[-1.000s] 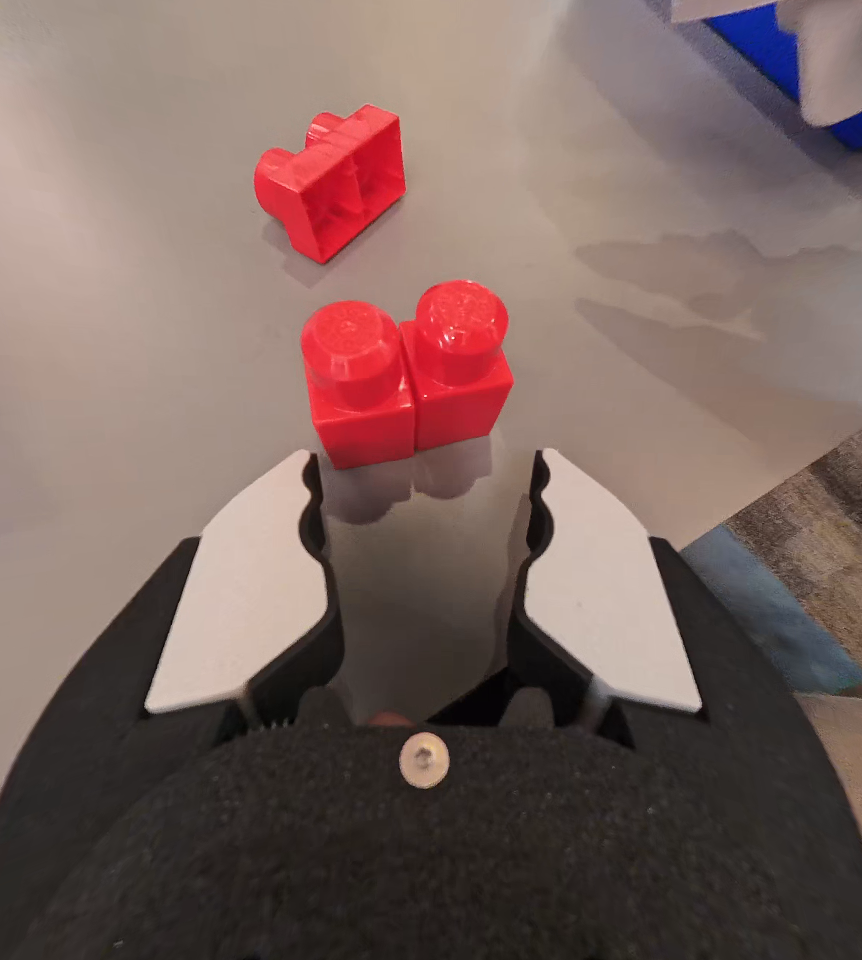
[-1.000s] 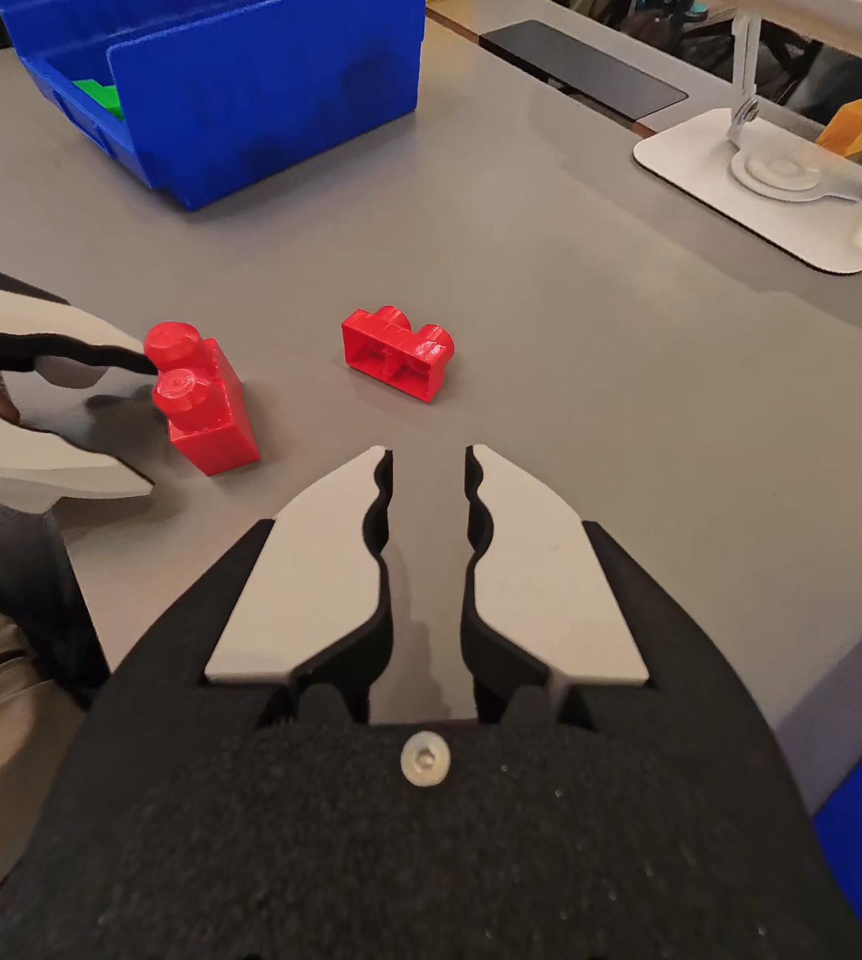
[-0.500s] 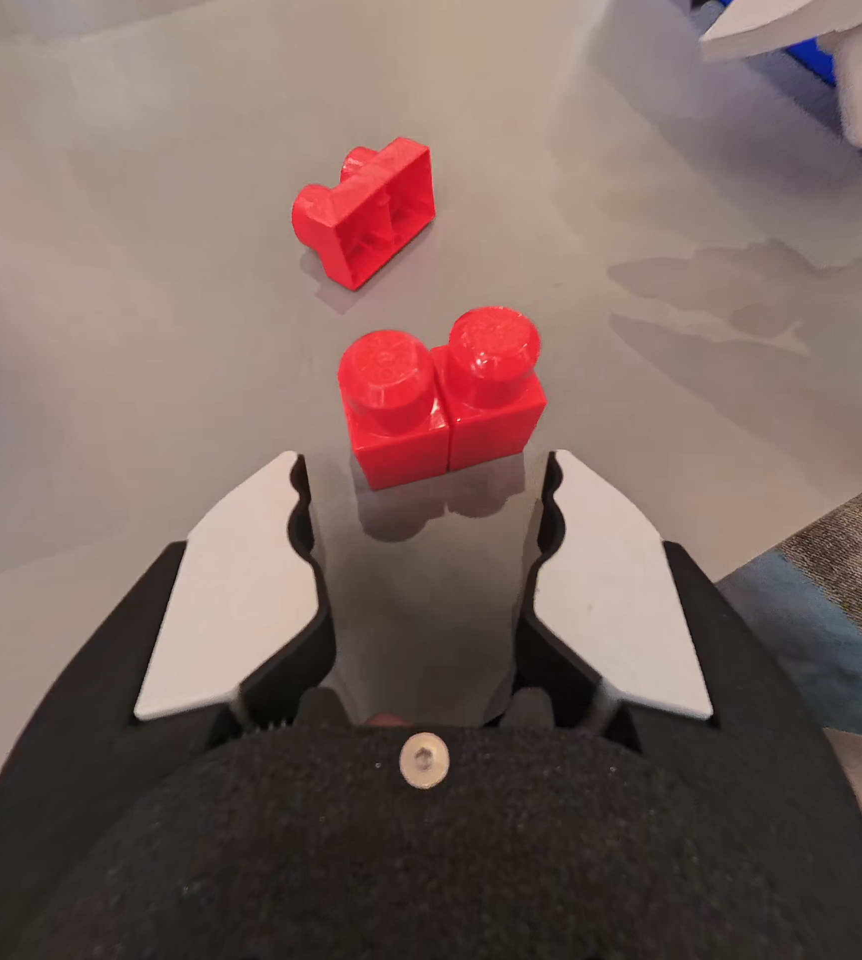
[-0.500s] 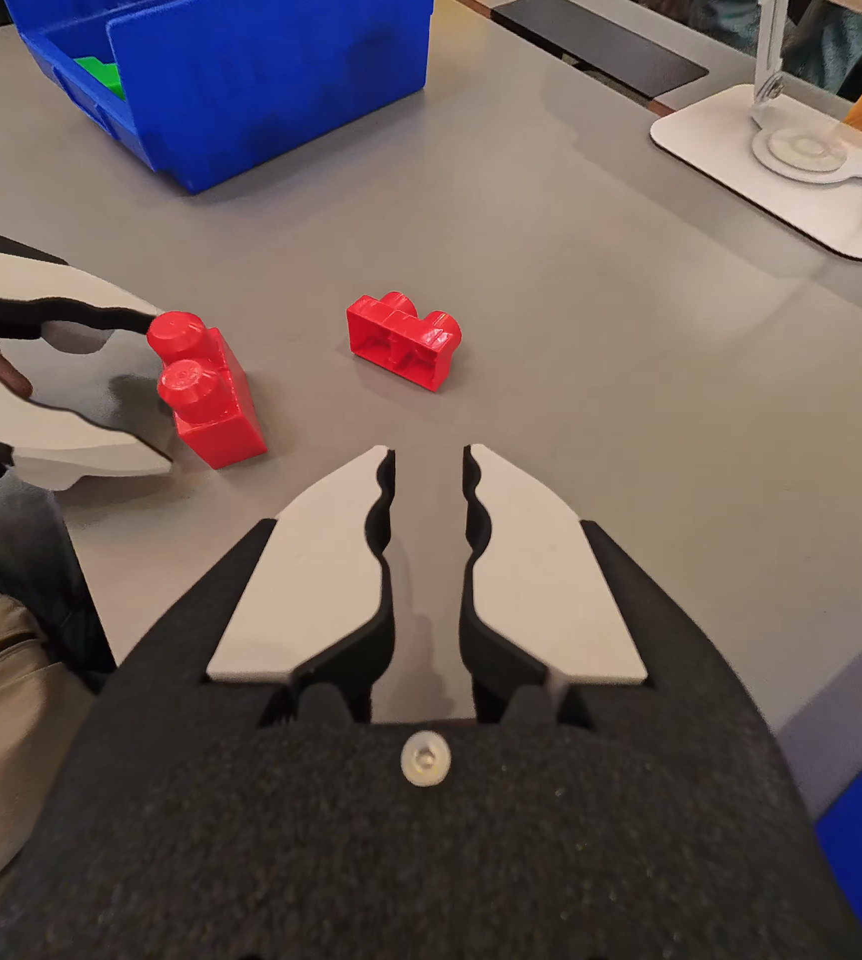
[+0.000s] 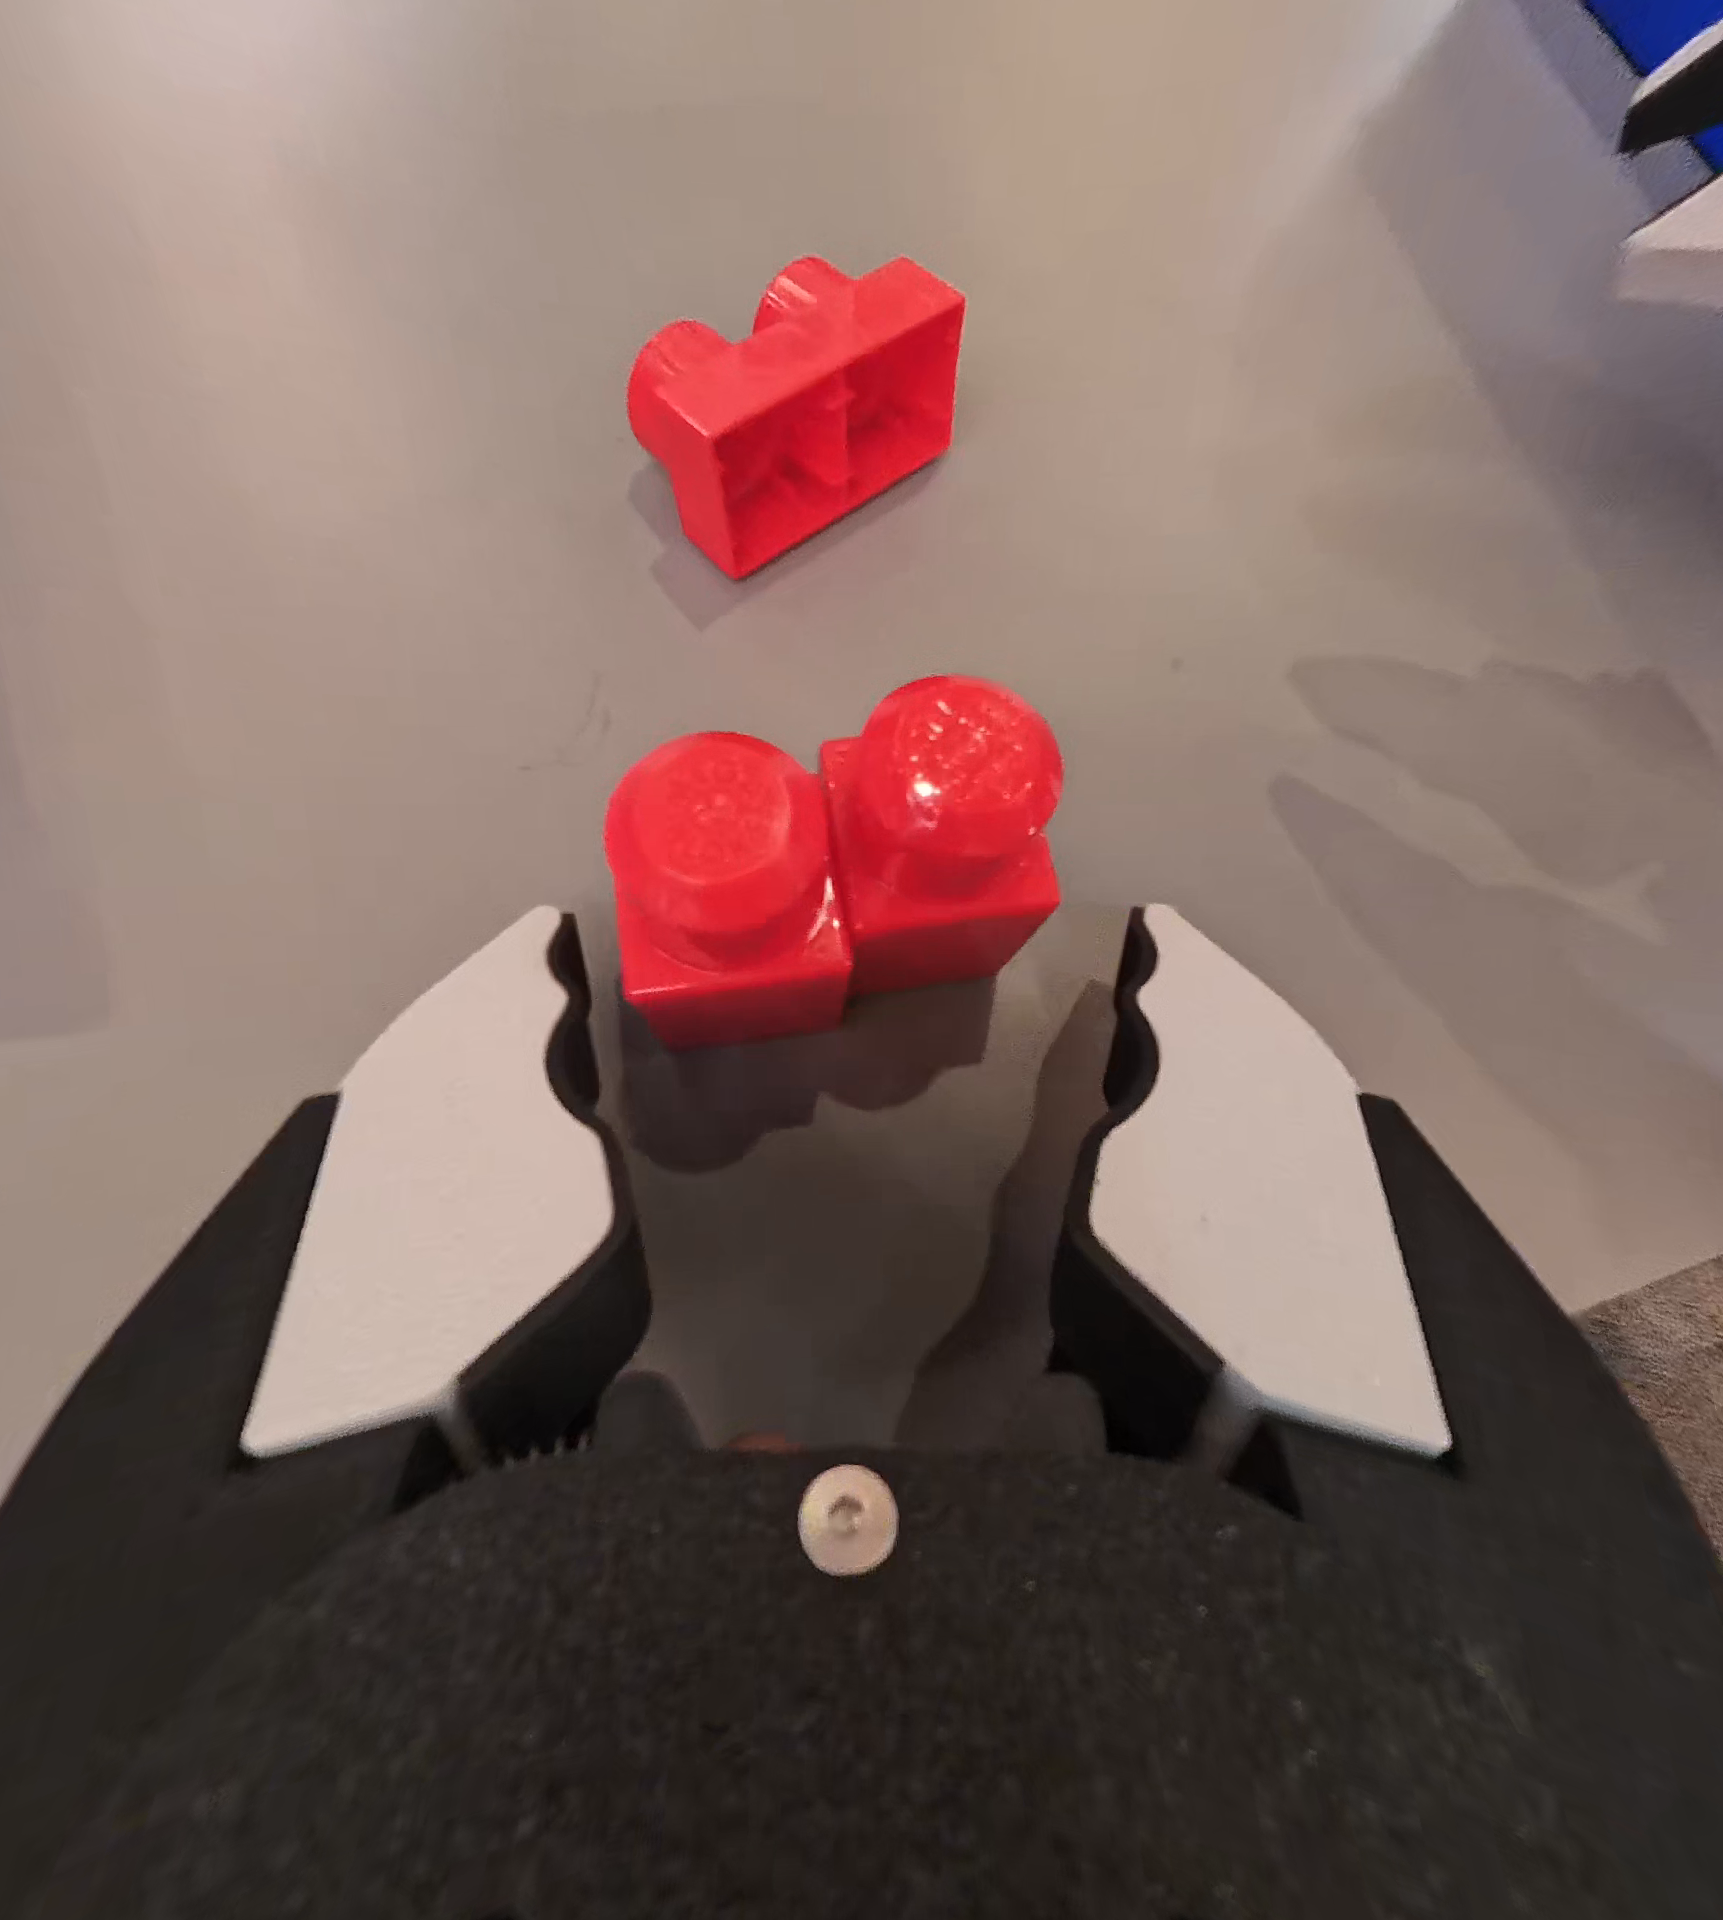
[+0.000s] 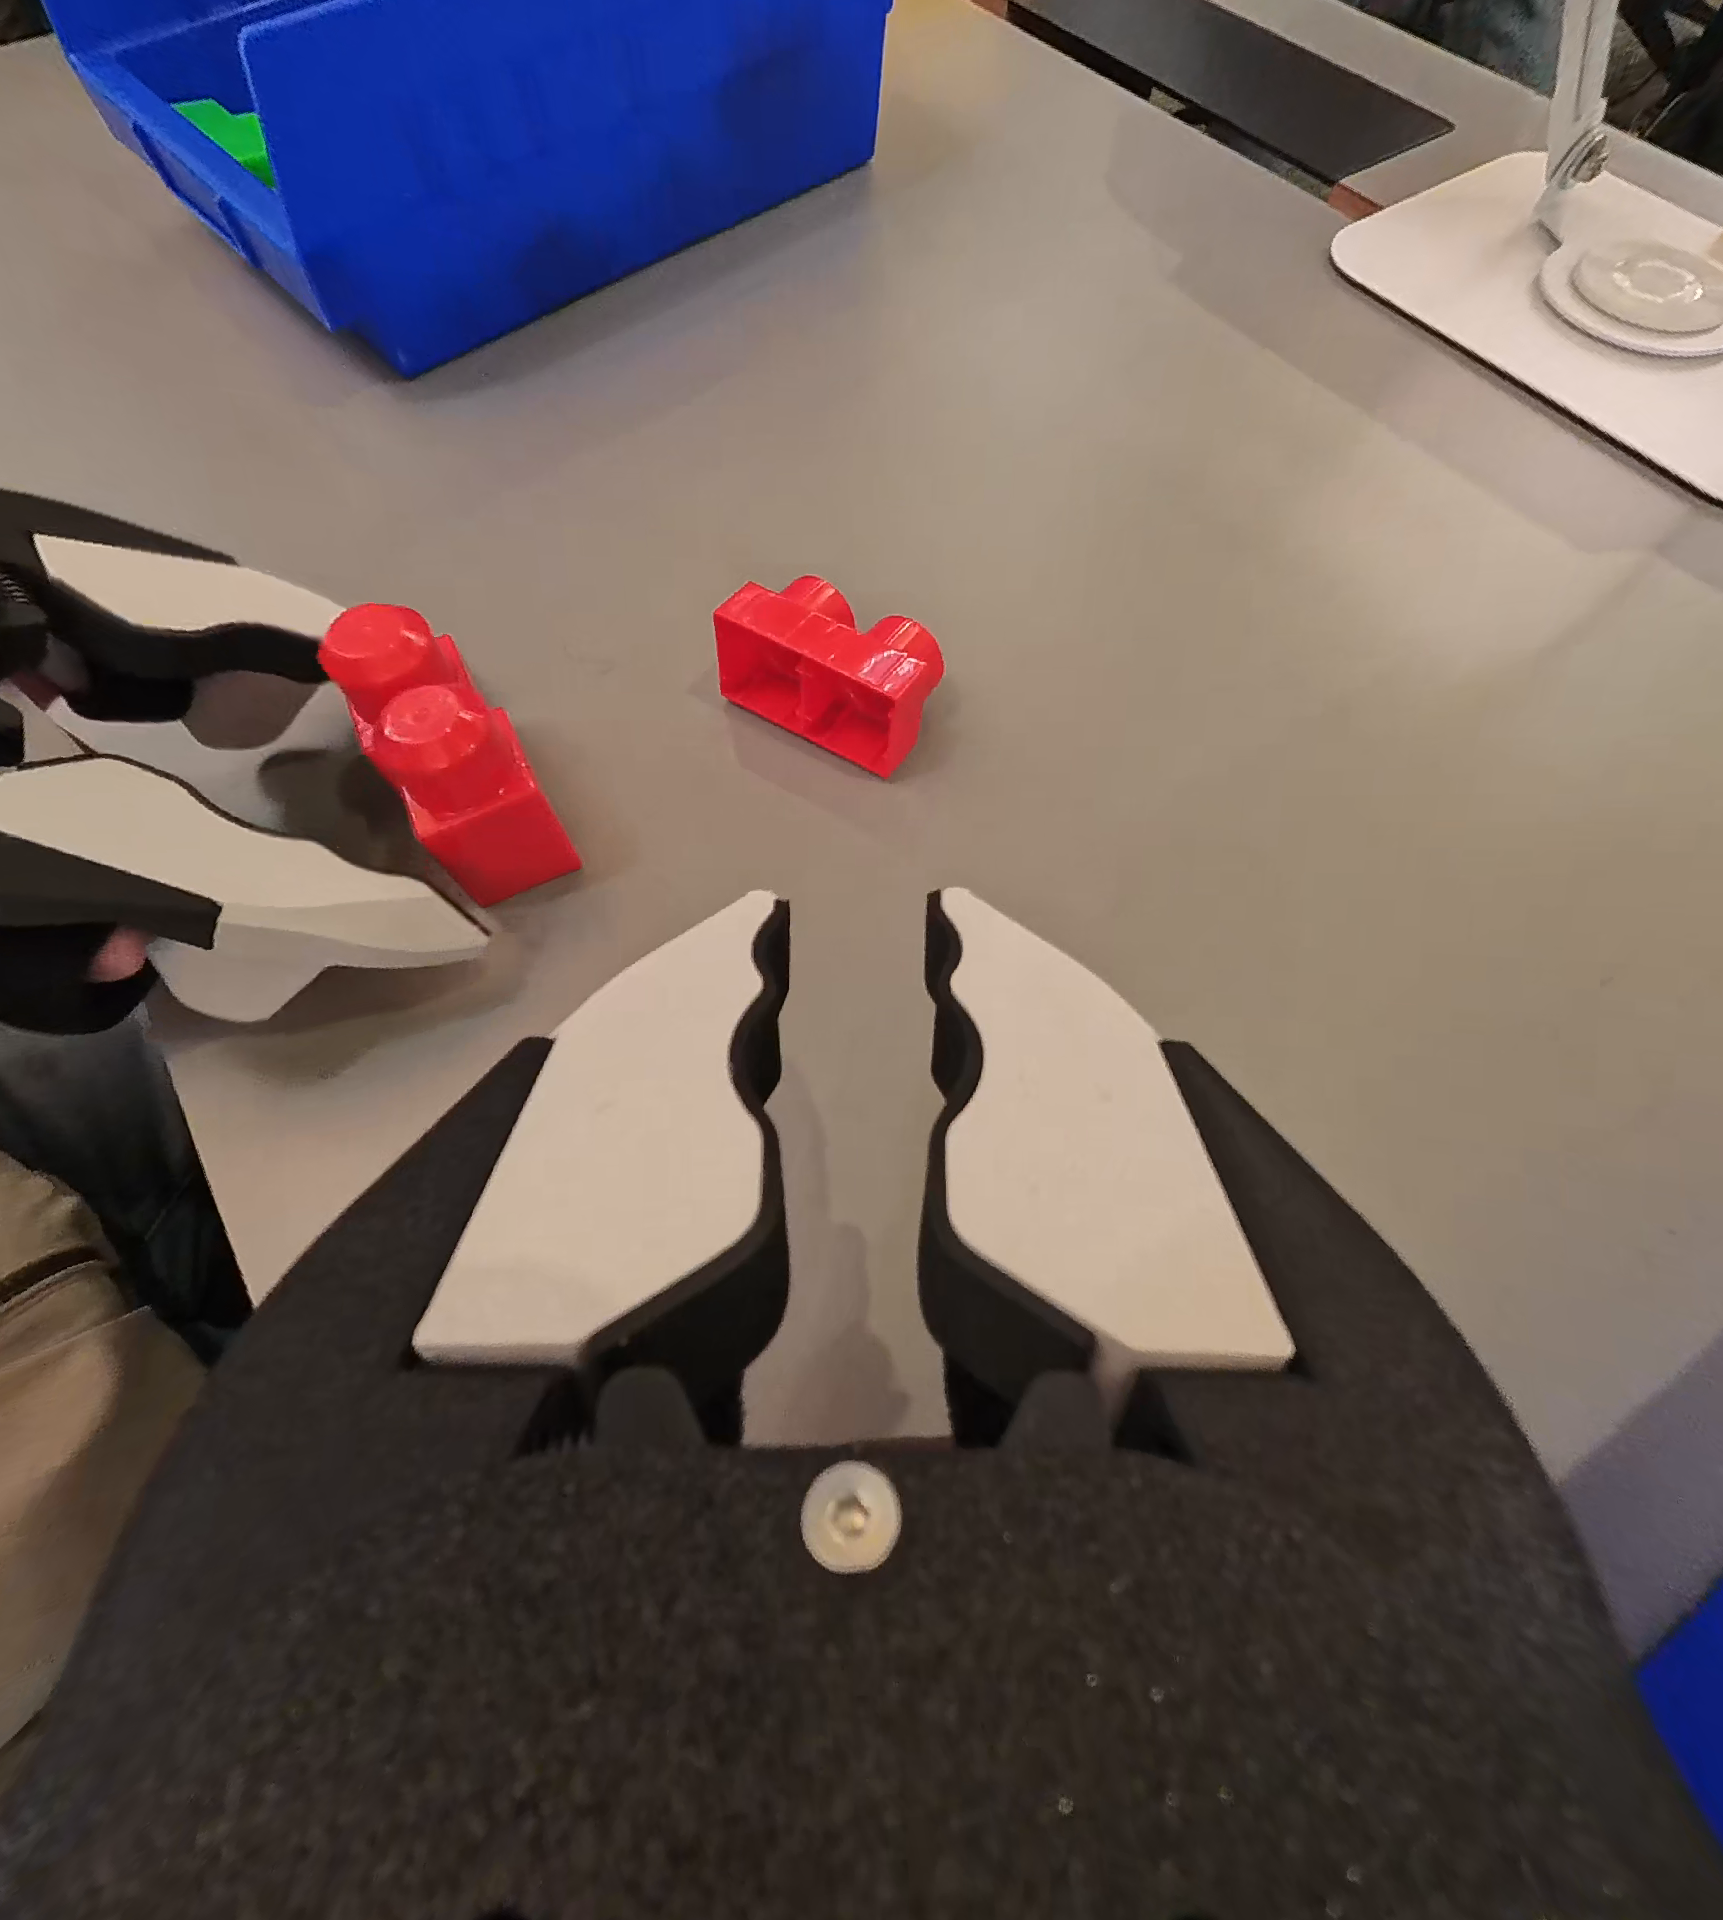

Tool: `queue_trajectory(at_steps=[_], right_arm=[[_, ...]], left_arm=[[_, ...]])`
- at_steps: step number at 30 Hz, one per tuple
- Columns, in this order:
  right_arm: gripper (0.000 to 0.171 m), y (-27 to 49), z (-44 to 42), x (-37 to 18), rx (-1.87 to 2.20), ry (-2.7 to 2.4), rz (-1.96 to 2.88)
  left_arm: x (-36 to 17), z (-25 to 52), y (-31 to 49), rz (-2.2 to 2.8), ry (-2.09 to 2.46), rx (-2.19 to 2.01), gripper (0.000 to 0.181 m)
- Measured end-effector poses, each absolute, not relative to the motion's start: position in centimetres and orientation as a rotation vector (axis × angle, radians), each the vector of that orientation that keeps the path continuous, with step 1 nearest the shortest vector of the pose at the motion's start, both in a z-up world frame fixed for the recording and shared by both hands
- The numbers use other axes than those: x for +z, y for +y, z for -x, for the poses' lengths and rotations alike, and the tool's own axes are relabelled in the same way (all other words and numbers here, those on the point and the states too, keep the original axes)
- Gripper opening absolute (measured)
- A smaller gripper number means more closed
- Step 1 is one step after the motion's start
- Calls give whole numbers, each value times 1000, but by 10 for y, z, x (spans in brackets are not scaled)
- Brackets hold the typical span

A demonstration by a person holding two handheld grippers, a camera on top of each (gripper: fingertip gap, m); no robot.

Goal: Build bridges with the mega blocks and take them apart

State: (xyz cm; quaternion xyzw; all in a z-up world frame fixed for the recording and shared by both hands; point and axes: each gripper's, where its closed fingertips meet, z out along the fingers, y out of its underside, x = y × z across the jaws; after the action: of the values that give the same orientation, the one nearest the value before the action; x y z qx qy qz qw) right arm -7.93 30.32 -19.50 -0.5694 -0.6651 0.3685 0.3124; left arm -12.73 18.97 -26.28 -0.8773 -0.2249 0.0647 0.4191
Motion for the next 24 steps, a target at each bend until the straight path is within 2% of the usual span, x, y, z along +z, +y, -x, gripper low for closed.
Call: queue_trajectory(at_steps=[24], right_arm=[[23,301,75,-191,1013,-1759,1490]], left_arm=[[-260,118,210,2261,-521,83,94]])
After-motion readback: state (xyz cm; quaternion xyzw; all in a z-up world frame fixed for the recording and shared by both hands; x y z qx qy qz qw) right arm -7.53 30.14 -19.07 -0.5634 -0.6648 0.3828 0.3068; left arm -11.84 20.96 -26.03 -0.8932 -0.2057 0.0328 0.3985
